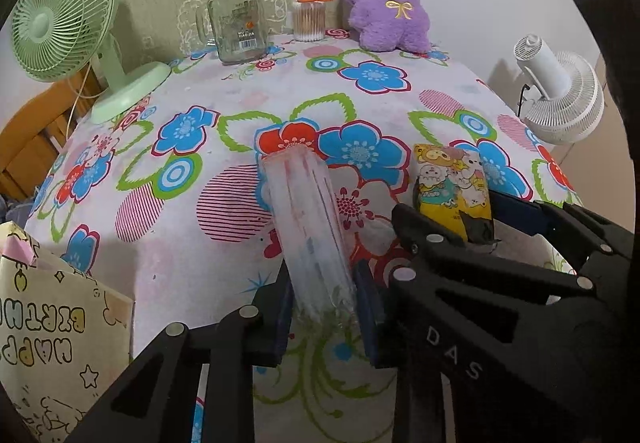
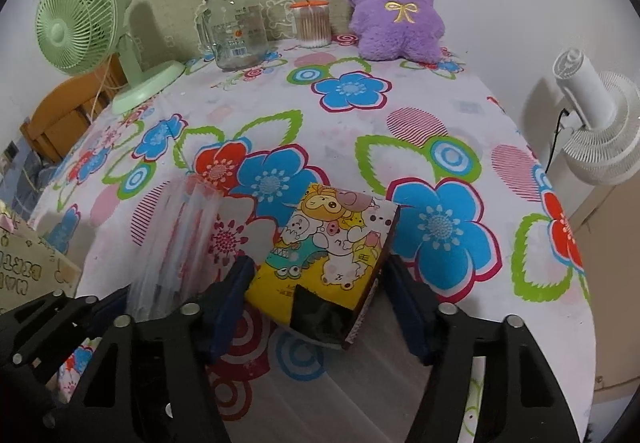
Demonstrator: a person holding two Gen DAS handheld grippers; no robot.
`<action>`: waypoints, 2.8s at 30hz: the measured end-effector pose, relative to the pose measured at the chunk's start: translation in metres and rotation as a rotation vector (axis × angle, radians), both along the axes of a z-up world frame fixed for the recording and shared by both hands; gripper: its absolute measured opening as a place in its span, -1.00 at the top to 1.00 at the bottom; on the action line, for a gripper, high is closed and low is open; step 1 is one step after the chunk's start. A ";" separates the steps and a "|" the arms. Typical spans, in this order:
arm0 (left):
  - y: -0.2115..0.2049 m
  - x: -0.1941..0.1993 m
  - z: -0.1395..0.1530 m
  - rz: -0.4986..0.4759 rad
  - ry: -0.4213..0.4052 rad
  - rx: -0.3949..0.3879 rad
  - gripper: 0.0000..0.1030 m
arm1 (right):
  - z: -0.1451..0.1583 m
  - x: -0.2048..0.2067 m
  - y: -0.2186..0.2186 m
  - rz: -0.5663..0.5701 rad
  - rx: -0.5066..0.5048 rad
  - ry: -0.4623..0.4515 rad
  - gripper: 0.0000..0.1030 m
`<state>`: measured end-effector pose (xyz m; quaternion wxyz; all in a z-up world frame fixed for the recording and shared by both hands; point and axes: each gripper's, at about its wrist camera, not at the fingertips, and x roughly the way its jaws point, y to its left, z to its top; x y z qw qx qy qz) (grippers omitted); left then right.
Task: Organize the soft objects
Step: 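Lift the straw bag and tissue pack and carry them toward the yellow box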
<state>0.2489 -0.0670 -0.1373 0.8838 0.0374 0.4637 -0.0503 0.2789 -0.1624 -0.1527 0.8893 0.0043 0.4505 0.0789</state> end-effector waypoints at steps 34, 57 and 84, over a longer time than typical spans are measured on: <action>0.008 -0.060 0.030 -0.007 -0.069 -0.051 0.57 | 0.040 -0.068 0.014 0.035 0.050 -0.044 -0.11; 0.013 -0.133 0.082 -0.037 -0.194 -0.046 0.57 | 0.097 -0.147 0.018 0.000 0.051 -0.164 -0.11; 0.034 -0.180 0.133 -0.057 -0.292 -0.016 0.56 | 0.156 -0.200 0.037 0.000 0.039 -0.277 -0.11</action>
